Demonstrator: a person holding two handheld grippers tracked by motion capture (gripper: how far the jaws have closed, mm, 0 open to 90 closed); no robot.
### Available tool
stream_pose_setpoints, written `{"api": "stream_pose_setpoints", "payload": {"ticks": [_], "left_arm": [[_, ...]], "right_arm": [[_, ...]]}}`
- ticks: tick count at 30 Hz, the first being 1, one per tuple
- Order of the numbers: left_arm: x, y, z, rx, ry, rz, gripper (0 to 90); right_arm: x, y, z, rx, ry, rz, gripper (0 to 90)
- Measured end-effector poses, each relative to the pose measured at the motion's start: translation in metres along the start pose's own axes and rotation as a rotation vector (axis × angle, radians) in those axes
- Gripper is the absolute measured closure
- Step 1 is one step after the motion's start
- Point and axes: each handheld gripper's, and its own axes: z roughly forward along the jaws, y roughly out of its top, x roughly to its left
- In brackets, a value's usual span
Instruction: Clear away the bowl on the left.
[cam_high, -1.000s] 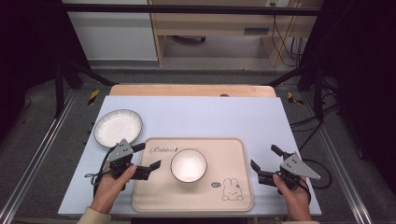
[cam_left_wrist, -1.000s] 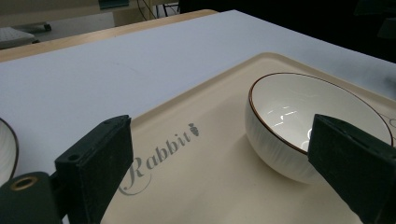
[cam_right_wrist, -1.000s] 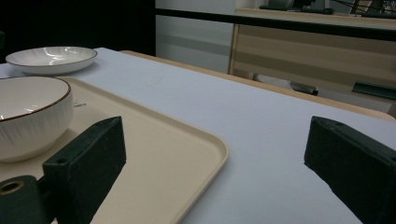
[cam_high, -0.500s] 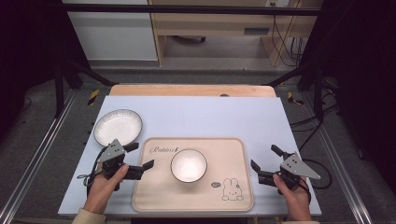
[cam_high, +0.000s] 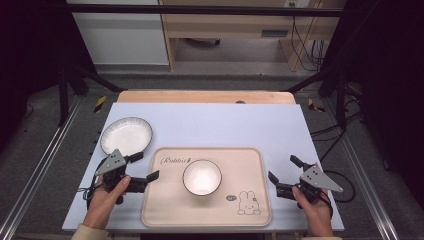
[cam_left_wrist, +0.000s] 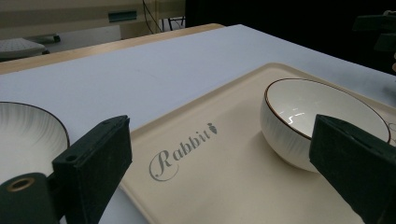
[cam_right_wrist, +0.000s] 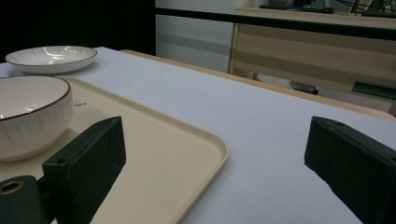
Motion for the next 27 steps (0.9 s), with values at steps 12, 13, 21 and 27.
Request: {"api": "stream_pose_setpoints", "payload": {"ticks": [12, 13, 21, 27], "left_arm": [[0.008, -0.004, -0.009, -0.032, 0.005, 0.027, 5.7], [0.009, -0.004, -0.01, -0.037, 0.005, 0.027, 5.7], [0.017, -0.009, -0.012, -0.051, 0.005, 0.036, 5.9], [0.02, -0.015, -0.01, -0.045, 0.006, 0.036, 5.9]], "right_arm": [[0.0, 0.0, 0.0, 0.002, 0.001, 0.001, 5.6], [0.0, 0.0, 0.0, 0.002, 0.0, 0.002, 5.6], [0.001, 0.0, 0.0, 0.006, 0.002, 0.001, 5.6], [0.001, 0.0, 0.0, 0.007, 0.004, 0.001, 5.6]]}}
